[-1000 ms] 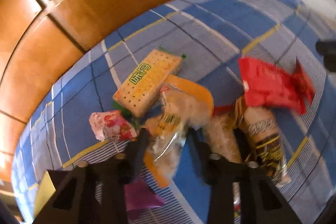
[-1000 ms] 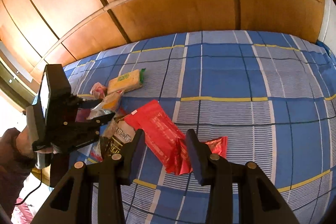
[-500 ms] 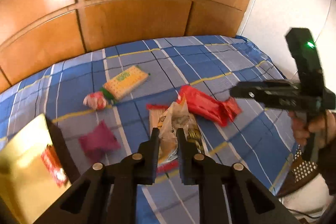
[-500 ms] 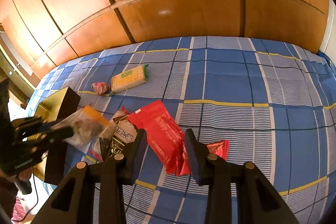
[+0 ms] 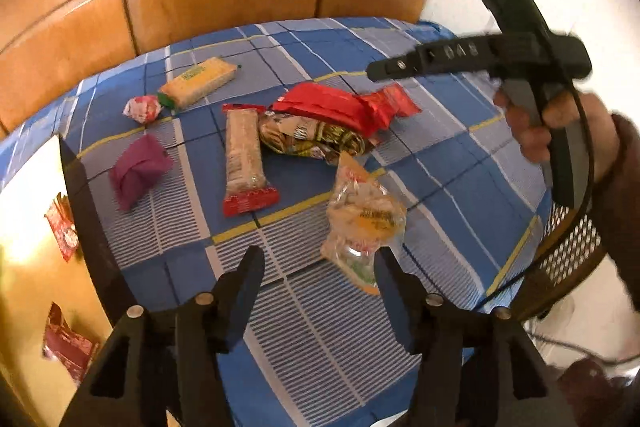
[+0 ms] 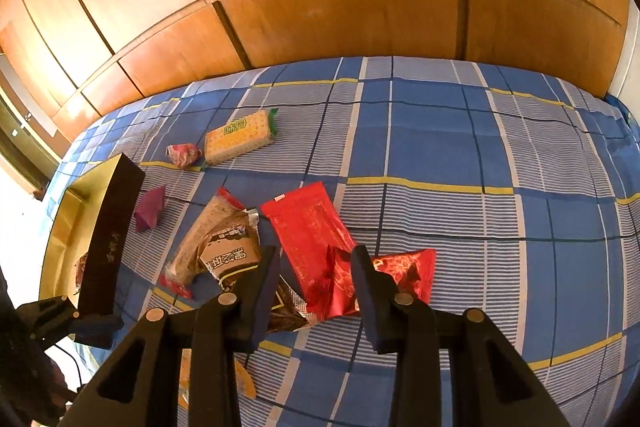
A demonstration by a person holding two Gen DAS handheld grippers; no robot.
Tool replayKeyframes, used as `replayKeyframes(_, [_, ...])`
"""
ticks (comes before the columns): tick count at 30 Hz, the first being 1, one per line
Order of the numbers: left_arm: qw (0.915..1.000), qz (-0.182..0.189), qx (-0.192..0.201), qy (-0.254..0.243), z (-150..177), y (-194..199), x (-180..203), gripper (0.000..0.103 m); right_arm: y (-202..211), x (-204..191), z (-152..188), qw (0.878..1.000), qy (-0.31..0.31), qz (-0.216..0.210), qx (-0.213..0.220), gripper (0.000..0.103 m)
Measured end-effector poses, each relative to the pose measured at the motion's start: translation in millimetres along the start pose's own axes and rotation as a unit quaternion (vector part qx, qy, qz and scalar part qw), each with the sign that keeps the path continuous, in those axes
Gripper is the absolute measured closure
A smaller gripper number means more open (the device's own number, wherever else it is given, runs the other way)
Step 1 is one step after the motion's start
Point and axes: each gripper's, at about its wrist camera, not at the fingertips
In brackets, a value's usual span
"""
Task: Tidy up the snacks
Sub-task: 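Grasp the clear chip bag with the left tool and lift it, then carry the chip bag into the gold tray with the left tool while the right tool grasps the pink packet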
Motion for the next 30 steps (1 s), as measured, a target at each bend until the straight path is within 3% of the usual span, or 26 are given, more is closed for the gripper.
replayKeyframes(10, [0.9987, 0.017, -0.029, -0.039, -15.2, -31.5, 25.6, 0.038, 4.3, 0.6, -1.3, 1.000, -0.005, -0.005, 0.004, 0.065])
replayKeyframes(14, [0.9952, 0.013, -0.054, -0.081, -26.3, -51.0, 41.3, 0.028, 3.9, -1.1, -1.3, 1.000, 0.000, -0.004, 0.002, 0.065])
replayKeyframes(16, [0.9926, -0.010, -0.070, -0.099, -26.8, -64.2, 43.8, 0.033, 4.1, -1.1, -1.2, 1.000, 0.001, -0.003, 0.003, 0.065])
replayKeyframes(17, [0.9915, -0.016, -0.080, -0.101, -25.2, -69.3, 42.7, 0.043, 4.0, -0.8, -1.4, 1.000, 0.002, -0.001, 0.004, 0.065])
replayKeyframes(21, [0.9964, -0.008, -0.058, -0.061, -14.1, -60.2, 29.1, 0.060, 3.5, -2.2, -1.5, 1.000, 0.009, 0.001, 0.007, 0.065])
replayKeyframes(30, [0.9986, 0.006, 0.026, 0.046, 22.2, 10.5, -8.5, 0.061, -9.9, -35.5, 9.9, 0.997, 0.058, -0.051, -0.014, 0.068])
Point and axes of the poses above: each gripper's, at about its wrist camera, not at the fingertips, and y roughly against the way its jaws point, x to its right, z to its underside, and after that the axes turned 6 degrees about z, right-handed
